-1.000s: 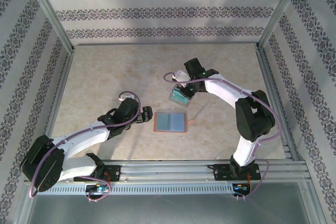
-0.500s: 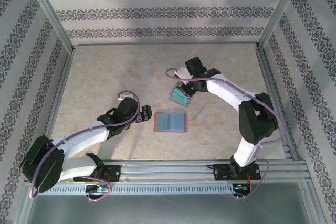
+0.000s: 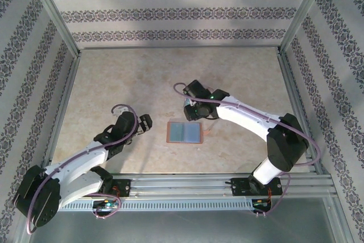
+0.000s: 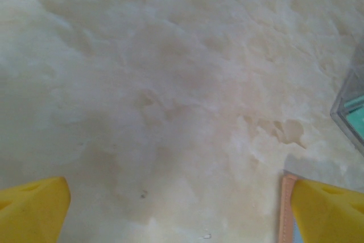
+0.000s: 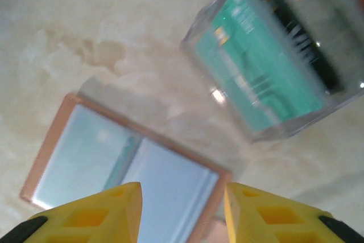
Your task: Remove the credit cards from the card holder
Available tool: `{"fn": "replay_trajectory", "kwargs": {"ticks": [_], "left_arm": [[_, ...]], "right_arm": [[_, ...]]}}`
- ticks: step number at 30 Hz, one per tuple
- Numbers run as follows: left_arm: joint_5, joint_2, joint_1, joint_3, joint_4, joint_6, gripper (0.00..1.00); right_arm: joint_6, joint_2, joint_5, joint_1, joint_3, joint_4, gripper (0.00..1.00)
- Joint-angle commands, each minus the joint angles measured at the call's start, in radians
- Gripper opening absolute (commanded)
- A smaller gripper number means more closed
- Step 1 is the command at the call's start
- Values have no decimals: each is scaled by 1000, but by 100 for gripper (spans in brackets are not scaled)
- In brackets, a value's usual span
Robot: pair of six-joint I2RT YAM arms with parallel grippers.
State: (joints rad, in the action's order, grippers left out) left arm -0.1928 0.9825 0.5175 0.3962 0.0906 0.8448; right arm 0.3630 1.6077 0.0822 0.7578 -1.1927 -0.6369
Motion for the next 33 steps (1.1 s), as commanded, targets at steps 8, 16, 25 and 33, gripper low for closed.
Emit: {"fn": "replay_trajectory", "kwargs": {"ticks": [8, 16, 25, 33], "left_arm": [[-53, -108, -45, -63, 11, 70, 99], [-39, -100, -46, -71, -6, 74, 99], [-18, -78, -50, -71, -23, 73, 99], [-11, -70, -52, -69, -33, 74, 99]], "right_arm": [[245, 181, 11, 178, -61, -52, 58], [260, 270, -1, 207, -118, -43, 71], [248, 336, -5, 207, -160, -38, 79], [249, 358, -16, 207, -145, -34, 80]]}}
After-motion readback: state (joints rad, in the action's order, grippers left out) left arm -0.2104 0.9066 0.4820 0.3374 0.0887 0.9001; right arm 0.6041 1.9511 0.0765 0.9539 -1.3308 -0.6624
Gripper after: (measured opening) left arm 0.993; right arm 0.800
